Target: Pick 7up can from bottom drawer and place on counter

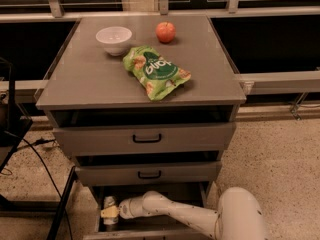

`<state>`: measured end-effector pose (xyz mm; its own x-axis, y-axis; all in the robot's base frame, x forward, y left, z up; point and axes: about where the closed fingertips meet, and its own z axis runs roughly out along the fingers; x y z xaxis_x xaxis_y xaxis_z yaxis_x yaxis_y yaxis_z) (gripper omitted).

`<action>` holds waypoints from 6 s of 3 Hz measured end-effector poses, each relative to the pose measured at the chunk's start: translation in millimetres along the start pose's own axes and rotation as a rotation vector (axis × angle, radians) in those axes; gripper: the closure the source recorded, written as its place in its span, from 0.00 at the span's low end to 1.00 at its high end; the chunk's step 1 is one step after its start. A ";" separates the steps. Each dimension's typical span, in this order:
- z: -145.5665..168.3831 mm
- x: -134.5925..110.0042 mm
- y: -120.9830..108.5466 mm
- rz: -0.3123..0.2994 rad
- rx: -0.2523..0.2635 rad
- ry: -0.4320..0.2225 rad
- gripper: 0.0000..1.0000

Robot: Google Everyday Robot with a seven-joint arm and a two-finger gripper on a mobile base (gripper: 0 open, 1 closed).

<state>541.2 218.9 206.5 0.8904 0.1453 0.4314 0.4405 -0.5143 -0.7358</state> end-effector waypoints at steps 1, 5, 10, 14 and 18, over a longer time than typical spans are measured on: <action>-9.1 0.9 -1.5 -0.003 -0.015 0.010 1.00; -85.6 -6.9 -19.0 -0.002 -0.129 0.049 1.00; -228.5 5.8 -26.5 0.091 -0.323 0.153 1.00; -312.8 -2.3 -41.0 0.362 -0.412 0.027 1.00; -399.7 5.5 -89.9 0.485 -0.591 -0.024 1.00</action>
Offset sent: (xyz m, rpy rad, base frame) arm -0.0042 -0.0353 0.0318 -0.0476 -0.0465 -0.0603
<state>460.6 -72.0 483.6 0.9736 -0.1974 0.1146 -0.1294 -0.8909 -0.4353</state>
